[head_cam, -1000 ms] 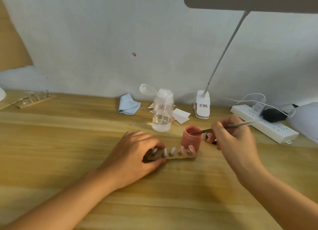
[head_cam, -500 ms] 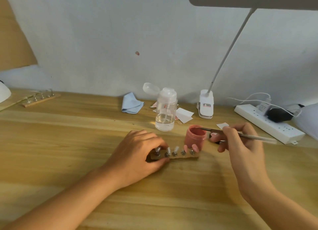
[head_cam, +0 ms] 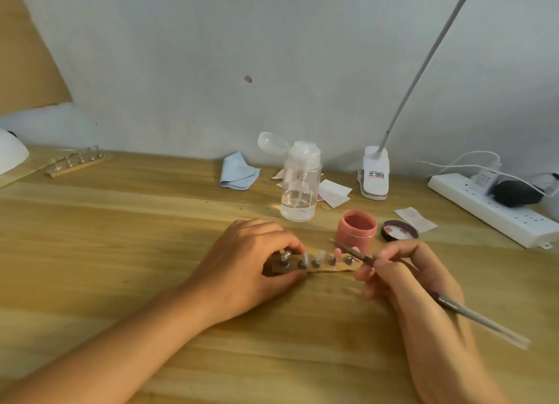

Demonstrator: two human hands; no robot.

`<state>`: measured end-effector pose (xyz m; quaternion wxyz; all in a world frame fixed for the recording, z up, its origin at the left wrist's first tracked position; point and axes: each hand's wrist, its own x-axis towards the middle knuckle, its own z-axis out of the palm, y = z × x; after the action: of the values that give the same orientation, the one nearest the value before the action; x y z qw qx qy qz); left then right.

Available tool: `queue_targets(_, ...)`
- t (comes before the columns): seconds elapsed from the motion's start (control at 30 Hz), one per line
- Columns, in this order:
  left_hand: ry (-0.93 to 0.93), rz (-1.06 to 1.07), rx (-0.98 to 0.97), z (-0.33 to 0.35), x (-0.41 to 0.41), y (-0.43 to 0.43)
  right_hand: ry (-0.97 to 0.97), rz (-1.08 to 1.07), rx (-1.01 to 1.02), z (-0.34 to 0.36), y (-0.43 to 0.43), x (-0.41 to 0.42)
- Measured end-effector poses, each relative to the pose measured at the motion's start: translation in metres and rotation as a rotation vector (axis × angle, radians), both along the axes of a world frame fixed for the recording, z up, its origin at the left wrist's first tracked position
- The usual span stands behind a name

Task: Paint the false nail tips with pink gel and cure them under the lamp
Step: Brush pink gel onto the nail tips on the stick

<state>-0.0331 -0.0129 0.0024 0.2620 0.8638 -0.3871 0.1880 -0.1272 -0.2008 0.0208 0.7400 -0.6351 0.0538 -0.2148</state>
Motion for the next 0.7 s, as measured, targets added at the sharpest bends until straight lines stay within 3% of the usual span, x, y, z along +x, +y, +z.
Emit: queue_targets(0.7,0.024,0.008,0.020,0.0009,-0.0008,0.0001,-0.027,0.030,-0.089,-0.0064,0.0057,-0.0006)
